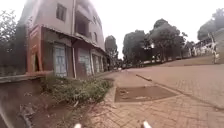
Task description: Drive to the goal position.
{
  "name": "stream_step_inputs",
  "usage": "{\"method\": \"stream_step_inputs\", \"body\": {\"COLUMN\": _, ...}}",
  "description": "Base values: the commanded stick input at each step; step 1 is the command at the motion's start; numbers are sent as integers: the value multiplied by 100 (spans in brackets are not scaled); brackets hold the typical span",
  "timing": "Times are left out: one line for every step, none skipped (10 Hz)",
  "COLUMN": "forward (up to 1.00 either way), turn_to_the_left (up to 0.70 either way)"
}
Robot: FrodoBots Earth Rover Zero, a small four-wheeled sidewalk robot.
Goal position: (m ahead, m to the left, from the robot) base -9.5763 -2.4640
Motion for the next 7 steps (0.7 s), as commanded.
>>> {"method": "stream_step_inputs", "body": {"forward": 0, "turn_to_the_left": 0}}
{"method": "stream_step_inputs", "body": {"forward": 0, "turn_to_the_left": 6}}
{"method": "stream_step_inputs", "body": {"forward": 0, "turn_to_the_left": 24}}
{"method": "stream_step_inputs", "body": {"forward": 0, "turn_to_the_left": 12}}
{"method": "stream_step_inputs", "body": {"forward": 0, "turn_to_the_left": 0}}
{"method": "stream_step_inputs", "body": {"forward": 0, "turn_to_the_left": 32}}
{"method": "stream_step_inputs", "body": {"forward": 0, "turn_to_the_left": 18}}
